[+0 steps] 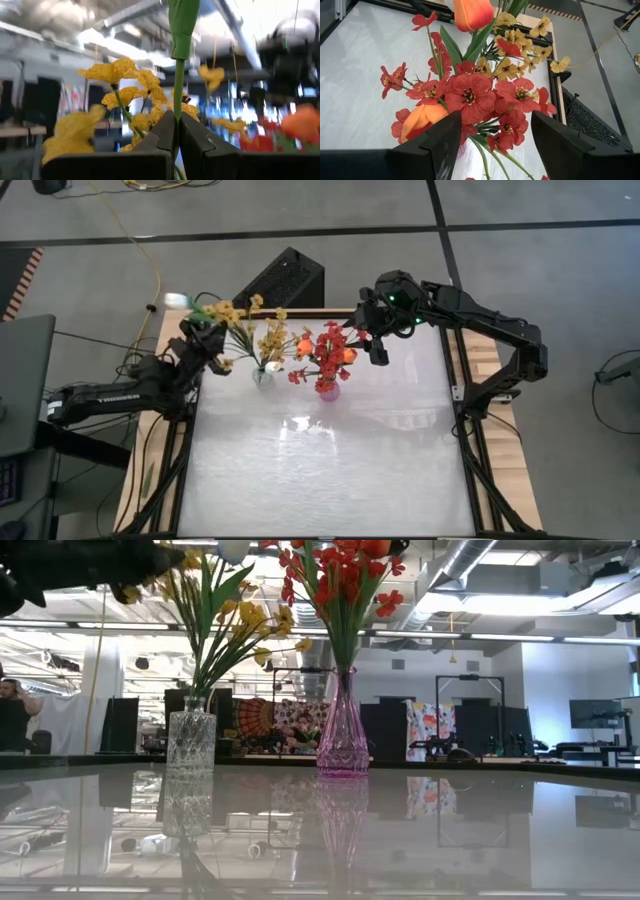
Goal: Sort flowers into vase by color
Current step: Put the white tulip into the transparent vase
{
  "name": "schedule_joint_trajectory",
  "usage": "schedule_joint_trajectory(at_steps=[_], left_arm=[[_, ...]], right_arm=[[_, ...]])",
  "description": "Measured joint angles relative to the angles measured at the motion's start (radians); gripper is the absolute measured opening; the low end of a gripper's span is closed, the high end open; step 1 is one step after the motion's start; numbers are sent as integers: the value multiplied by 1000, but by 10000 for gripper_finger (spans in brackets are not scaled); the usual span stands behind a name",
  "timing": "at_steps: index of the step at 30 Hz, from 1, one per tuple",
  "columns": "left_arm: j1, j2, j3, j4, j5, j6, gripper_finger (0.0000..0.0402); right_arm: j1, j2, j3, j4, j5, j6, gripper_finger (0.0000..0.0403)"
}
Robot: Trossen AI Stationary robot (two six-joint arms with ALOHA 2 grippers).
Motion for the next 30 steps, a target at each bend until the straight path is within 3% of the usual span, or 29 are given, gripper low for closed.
schedule_joint_trajectory(at_steps=[5,12,24,30], left_arm=[[0,2,8,-148,28,-93,0],[0,2,8,-193,169,-168,0],[0,1,38,-149,123,-87,0],[0,-1,208,-429,105,-6,0]], right_arm=[[0,0,0,0,0,0,265],[0,0,0,0,0,0,265],[0,0,0,-2,0,1,265],[0,0,0,-23,0,1,265]])
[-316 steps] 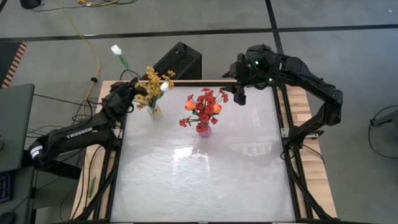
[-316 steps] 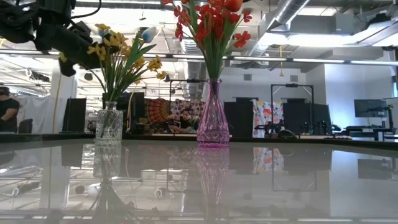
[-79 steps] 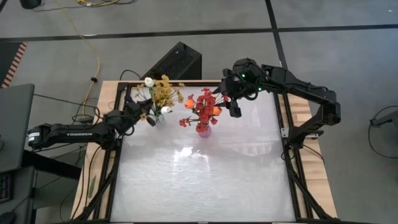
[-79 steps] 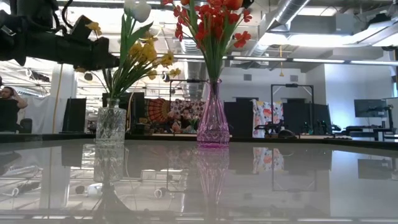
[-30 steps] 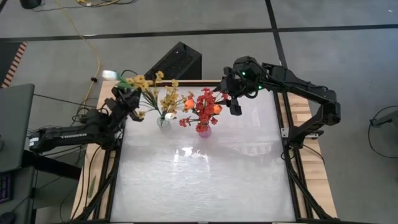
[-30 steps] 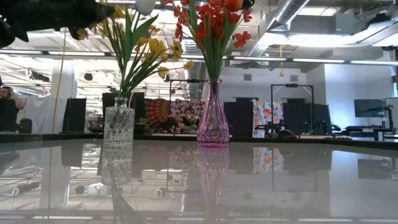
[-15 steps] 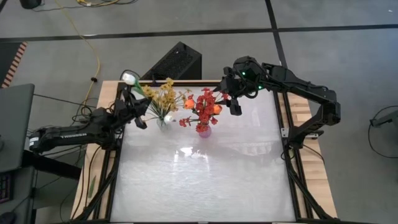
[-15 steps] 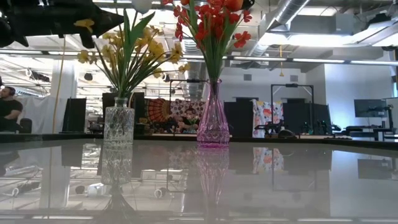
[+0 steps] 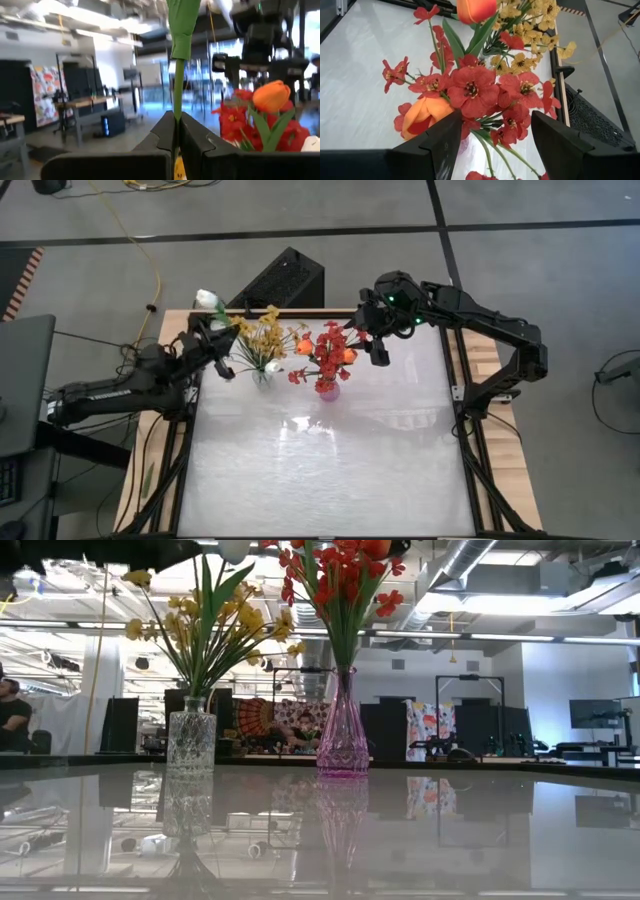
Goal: Sort flowers into vase by color
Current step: Put the white tulip into the transparent vase
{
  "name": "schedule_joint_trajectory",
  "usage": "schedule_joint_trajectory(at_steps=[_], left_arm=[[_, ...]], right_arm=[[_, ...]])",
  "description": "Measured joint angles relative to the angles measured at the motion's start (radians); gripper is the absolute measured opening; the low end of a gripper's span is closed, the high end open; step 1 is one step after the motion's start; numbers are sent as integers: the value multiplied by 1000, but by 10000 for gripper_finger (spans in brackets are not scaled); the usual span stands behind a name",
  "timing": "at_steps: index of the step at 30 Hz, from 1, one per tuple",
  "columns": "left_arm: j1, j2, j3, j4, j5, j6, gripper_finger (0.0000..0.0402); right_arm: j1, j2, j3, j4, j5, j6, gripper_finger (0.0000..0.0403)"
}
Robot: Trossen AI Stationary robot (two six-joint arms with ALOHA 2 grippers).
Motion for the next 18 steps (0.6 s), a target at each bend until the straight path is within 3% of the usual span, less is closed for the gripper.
schedule_joint_trajectory(at_steps=[7,12,14,18], left_arm=[[0,-2,319,-491,3,-30,0],[0,-4,482,-564,38,-65,0],[0,-4,498,-551,134,-97,0],[-1,4,454,-554,492,-208,0]], right_arm=[[0,0,0,-5,0,-1,265],[0,0,0,2,0,-6,265],[0,0,0,9,0,-9,265],[0,0,0,16,0,-9,265]])
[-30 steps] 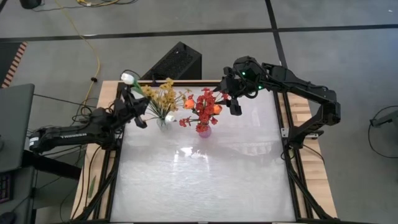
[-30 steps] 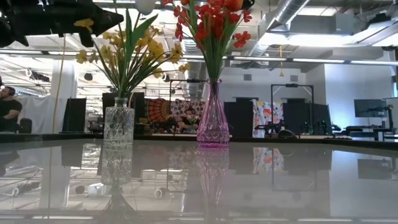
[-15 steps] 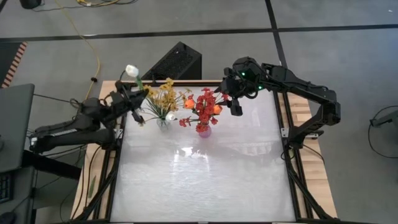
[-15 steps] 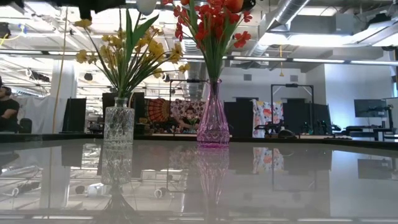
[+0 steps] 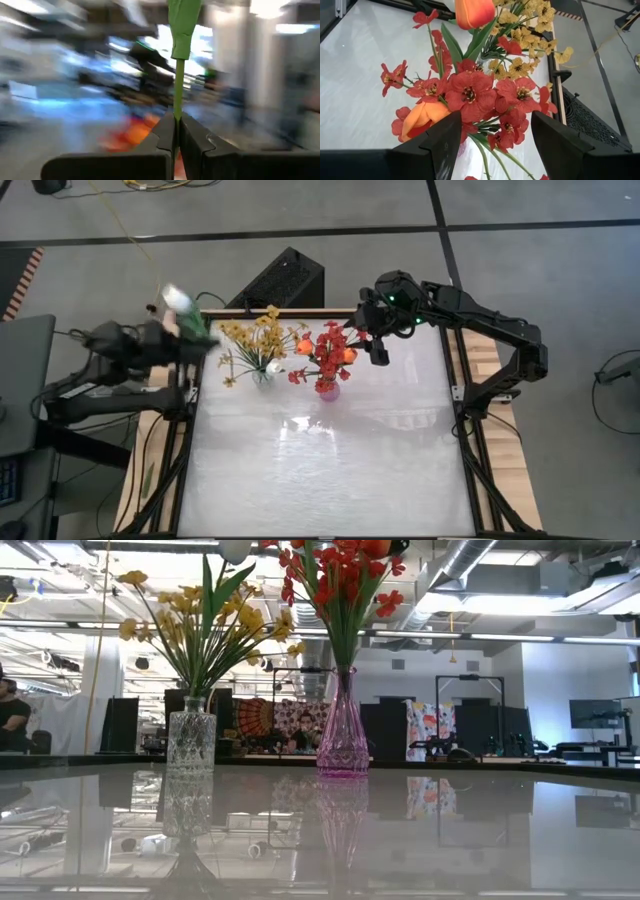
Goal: Sort flowers into vase by color
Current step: Put the white tulip into the transparent vase
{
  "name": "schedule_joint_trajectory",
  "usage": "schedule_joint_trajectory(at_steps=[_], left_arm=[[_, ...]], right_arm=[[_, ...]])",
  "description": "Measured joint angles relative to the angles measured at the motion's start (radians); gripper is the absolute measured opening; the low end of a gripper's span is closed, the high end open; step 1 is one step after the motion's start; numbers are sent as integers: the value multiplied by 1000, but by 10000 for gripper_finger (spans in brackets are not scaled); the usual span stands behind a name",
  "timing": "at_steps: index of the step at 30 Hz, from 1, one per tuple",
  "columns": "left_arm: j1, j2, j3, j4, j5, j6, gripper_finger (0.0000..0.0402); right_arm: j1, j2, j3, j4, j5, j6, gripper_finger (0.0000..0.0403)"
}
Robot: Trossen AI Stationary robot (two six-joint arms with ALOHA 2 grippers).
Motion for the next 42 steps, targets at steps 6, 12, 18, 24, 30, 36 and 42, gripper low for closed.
schedule_joint_trajectory(at_steps=[6,12,18,24,30,36,42], left_arm=[[-84,69,-135,86,203,-124,0],[-239,151,-174,149,187,-106,0],[-367,213,-175,121,-14,-42,0],[-504,203,-175,42,-356,85,0],[-540,178,-176,394,-416,206,0],[-520,225,-175,930,-408,412,0],[-404,395,-90,1204,-622,493,0]], right_arm=[[0,0,0,9,0,1,265],[0,0,0,8,0,27,265],[0,0,0,10,0,35,265],[0,0,0,14,0,38,265],[19,0,0,131,-60,131,265],[95,-5,27,336,71,12,265],[59,-2,60,667,96,127,265]])
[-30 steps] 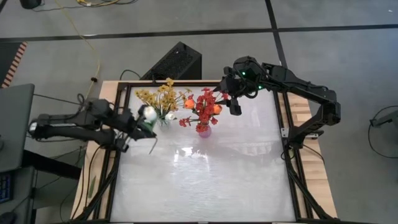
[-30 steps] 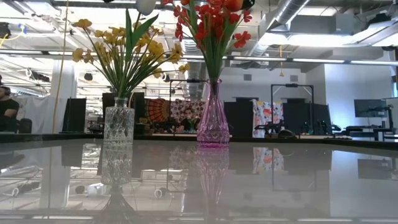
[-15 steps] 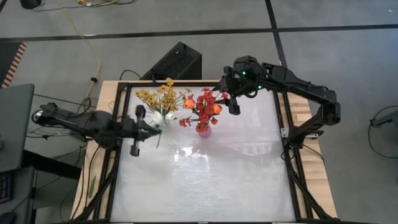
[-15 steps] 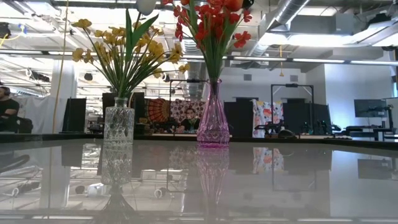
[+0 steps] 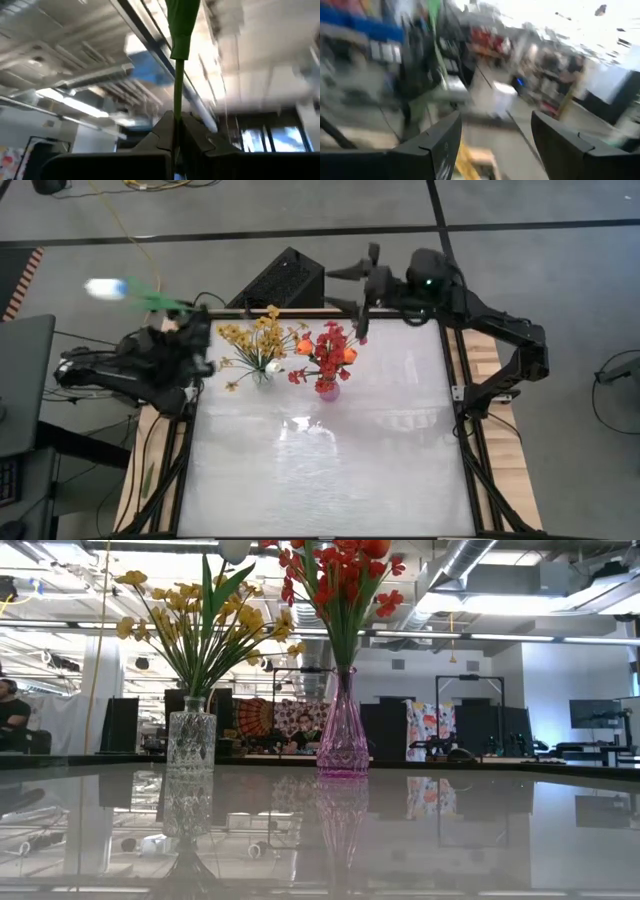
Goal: Sort flowers into vase by color
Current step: Put the white tulip into the transparent vase
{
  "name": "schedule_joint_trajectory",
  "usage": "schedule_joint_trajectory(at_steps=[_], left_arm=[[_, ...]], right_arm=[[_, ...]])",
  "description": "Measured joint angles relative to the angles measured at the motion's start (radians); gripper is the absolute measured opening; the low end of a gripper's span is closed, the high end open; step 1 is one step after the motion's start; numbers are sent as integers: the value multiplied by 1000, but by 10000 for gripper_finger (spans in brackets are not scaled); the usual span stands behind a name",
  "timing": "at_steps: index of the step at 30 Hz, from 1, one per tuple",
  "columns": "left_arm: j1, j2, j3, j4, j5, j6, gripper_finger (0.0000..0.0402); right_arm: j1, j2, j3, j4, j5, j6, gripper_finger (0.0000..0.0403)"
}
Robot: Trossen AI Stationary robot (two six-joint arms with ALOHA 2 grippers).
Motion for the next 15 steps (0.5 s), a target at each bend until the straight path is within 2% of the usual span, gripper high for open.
schedule_joint_trajectory(at_steps=[4,6,8,12,15], left_arm=[[83,109,109,-69,35,15,0],[123,145,175,-97,33,2,0],[156,175,237,-145,47,-10,0],[202,230,328,-278,144,-29,0],[229,247,379,-314,195,-66,0]], right_arm=[[-28,18,0,168,-134,225,265],[-36,21,-1,193,-172,326,265],[-38,34,-1,203,-175,362,265],[-31,58,-1,167,-174,411,265],[-29,73,-3,140,-174,433,265]])
